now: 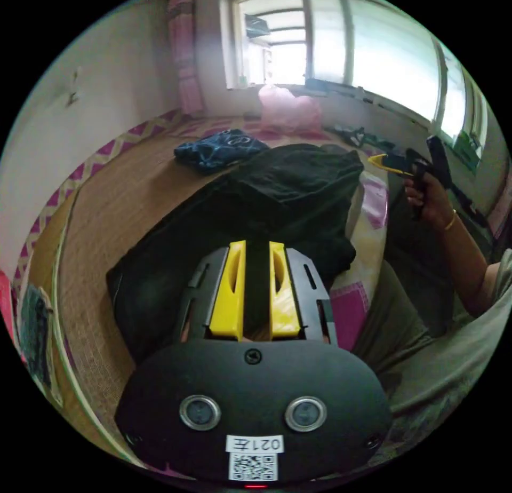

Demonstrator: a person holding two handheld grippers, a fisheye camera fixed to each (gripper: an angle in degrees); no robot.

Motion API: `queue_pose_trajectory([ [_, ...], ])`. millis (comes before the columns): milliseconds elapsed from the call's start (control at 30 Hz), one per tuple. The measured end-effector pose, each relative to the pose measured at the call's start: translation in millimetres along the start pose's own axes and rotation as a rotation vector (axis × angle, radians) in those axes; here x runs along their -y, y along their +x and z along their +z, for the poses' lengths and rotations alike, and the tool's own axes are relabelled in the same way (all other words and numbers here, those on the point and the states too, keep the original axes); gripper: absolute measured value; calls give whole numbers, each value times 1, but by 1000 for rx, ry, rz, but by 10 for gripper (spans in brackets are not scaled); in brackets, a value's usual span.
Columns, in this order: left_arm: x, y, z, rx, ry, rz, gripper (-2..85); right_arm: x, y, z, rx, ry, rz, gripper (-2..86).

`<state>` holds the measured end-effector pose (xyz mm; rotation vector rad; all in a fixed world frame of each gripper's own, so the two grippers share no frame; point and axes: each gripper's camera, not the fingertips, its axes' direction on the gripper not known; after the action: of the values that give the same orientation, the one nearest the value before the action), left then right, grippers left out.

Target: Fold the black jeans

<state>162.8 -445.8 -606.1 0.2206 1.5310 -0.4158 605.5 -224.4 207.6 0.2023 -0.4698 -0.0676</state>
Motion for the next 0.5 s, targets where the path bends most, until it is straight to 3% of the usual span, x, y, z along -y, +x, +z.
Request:
queue_pose_trajectory([
  [200, 41, 26, 62, 47, -116, 134, 98, -17, -58, 6, 6, -85, -157, 69],
  [400, 45, 10, 59, 72, -130, 105, 65, -34, -84, 13, 80, -145, -202, 64],
  [500, 43, -19, 47, -12, -104, 25, 27, -38, -89, 13, 106, -152, -187, 60],
])
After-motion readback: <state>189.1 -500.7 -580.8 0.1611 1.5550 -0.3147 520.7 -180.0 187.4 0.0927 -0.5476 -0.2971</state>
